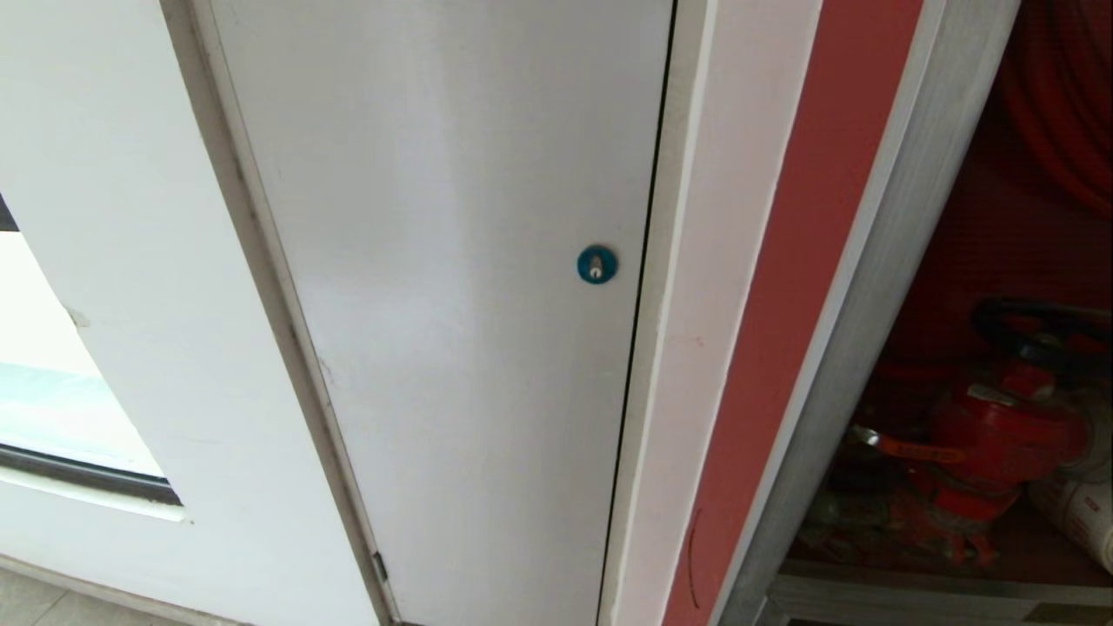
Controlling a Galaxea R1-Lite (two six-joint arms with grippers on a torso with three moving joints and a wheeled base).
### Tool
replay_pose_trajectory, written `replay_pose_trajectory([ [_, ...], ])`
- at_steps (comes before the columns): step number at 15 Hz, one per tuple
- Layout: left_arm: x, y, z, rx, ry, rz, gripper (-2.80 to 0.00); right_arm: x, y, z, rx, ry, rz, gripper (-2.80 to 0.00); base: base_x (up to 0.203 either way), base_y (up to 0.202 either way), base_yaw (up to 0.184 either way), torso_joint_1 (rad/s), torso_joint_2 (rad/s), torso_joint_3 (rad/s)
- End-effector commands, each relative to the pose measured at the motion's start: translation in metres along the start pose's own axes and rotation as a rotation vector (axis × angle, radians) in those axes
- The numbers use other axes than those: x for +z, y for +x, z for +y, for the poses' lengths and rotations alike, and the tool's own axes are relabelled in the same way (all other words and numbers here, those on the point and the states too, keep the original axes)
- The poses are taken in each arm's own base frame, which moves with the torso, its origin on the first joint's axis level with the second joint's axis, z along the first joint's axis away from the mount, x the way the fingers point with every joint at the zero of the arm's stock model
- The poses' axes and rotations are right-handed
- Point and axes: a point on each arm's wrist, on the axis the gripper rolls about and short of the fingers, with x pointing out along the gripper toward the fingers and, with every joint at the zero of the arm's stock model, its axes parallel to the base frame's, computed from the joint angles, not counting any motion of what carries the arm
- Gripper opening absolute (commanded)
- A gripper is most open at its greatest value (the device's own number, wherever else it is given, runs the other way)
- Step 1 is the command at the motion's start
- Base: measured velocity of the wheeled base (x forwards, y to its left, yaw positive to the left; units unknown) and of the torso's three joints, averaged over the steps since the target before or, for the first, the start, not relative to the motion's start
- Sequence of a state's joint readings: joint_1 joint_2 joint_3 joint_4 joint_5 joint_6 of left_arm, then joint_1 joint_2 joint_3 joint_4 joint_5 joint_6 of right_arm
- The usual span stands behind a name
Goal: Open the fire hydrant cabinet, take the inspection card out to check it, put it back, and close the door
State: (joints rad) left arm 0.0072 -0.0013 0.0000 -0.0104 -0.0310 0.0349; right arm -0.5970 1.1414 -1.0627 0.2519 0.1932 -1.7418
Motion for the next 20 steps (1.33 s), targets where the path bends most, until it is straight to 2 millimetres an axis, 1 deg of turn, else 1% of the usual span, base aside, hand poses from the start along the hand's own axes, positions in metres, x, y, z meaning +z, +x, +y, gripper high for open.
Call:
replay_pose_trajectory([
  [1,-0.002,0.001,0.000,0.001,0.000,0.007,-2.80,0.003,-0.015,0.005,-0.044,-0.075,0.102,-2.80,0.000,0.000,0.000,0.000,0.00,0.000],
  [4,-0.002,0.001,0.000,0.001,0.000,0.007,-2.80,0.013,-0.014,0.003,-0.068,-0.121,0.134,-2.80,0.000,0.000,0.000,0.000,0.00,0.000],
  [10,-0.002,0.001,0.000,0.001,0.000,0.007,-2.80,0.044,0.008,-0.004,-0.090,-0.170,0.131,-2.80,0.000,0.000,0.000,0.000,0.00,0.000],
  [15,-0.002,0.001,0.000,0.001,0.000,0.007,-2.80,0.058,0.029,0.000,-0.071,-0.179,0.084,-2.80,0.000,0.000,0.000,0.000,0.00,0.000],
  [17,-0.002,0.001,0.000,0.001,0.000,0.007,-2.80,0.064,0.035,0.002,-0.055,-0.127,0.058,-2.80,0.000,0.000,0.000,0.000,0.00,0.000],
  [20,-0.002,0.001,0.000,0.001,0.000,0.007,-2.80,0.064,0.038,0.002,-0.050,-0.124,0.057,-2.80,0.000,0.000,0.000,0.000,0.00,0.000],
])
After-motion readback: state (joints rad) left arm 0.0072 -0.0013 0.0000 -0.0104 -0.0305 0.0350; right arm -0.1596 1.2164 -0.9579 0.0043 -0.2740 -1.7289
